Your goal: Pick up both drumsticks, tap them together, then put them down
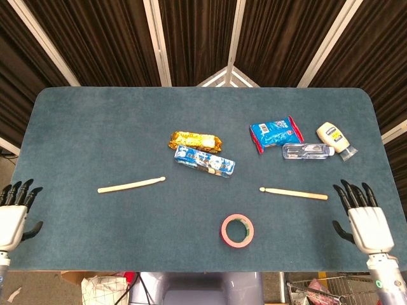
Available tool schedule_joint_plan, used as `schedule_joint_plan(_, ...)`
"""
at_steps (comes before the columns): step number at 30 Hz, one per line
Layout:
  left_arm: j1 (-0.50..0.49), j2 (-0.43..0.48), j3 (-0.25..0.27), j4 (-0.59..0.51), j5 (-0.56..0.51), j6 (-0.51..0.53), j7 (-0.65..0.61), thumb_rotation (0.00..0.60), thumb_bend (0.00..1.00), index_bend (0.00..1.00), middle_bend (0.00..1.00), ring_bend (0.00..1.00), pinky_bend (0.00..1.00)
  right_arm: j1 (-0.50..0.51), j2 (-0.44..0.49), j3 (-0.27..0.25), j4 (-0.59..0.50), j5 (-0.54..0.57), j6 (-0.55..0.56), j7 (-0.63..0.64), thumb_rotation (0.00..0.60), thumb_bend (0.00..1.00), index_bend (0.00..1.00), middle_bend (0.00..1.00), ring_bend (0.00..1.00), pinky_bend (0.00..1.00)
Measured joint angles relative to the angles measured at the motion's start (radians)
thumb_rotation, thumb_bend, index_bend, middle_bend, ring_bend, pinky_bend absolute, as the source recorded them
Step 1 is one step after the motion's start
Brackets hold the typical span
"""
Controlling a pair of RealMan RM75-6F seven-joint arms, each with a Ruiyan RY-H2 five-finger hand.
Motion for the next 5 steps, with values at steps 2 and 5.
schedule_joint_plan(2, 0.007, -0.002, -0.001, 0.019, 0.031, 0.004, -0.03, 0.6, 0.38, 0.17, 0.02, 0.0, 0.0, -0.007, 0.009, -0.001, -0.001, 0.001, 0.003, -0.007, 0.6, 0.32, 0.04, 0.07, 0.12, 0.04)
schedule_joint_plan(5, 0.018, -0.002, 0.0, 0.041, 0.081, 0.017, -0.072, 0.6, 0.38, 0.17, 0.02, 0.0, 0.0, -0.02, 0.026, -0.003, -0.006, 0.017, -0.001, -0.006, 0.6, 0.32, 0.03, 0.07, 0.12, 0.04)
